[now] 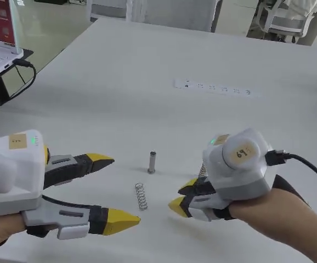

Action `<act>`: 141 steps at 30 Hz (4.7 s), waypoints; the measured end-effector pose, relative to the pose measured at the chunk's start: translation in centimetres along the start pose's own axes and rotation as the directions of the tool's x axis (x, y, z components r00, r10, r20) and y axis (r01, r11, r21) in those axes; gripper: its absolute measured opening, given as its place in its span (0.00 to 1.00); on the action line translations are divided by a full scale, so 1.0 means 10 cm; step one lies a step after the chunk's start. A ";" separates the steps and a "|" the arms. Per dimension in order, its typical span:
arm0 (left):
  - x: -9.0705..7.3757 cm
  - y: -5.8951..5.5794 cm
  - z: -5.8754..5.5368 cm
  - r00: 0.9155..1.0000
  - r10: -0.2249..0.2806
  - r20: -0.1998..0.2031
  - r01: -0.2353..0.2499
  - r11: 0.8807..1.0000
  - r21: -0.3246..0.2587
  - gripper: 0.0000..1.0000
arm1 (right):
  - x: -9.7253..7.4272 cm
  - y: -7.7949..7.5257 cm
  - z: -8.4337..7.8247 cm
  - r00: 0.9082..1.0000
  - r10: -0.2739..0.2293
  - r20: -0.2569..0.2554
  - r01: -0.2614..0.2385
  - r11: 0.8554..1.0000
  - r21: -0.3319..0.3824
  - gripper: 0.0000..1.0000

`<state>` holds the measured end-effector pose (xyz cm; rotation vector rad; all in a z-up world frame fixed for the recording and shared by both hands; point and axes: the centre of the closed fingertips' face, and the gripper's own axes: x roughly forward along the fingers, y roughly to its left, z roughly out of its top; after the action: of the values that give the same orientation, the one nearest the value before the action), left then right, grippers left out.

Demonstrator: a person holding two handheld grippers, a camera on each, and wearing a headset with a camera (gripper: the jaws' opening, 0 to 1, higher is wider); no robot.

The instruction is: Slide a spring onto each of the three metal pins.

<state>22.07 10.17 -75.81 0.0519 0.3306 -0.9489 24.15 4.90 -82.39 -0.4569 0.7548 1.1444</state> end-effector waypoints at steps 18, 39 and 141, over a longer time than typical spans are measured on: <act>-0.06 0.02 -0.04 1.000 0.013 0.005 -0.013 1.000 -0.008 0.69 | 0.37 0.17 0.18 0.999 -0.044 -0.004 0.045 0.999 0.017 0.21; -0.11 0.05 -0.06 1.000 0.027 0.000 -0.027 1.000 -0.010 0.67 | 0.50 -0.02 0.05 0.992 -0.122 -0.031 0.123 0.991 0.050 0.19; 0.03 -0.58 0.15 0.960 -0.277 -0.040 0.280 0.951 0.132 0.02 | -0.88 0.75 0.63 0.961 0.275 -0.001 -0.249 0.869 -0.429 0.07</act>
<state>17.96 6.19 -73.86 0.1431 0.2964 -1.2520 17.22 6.24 -71.31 -0.6962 0.5190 1.5856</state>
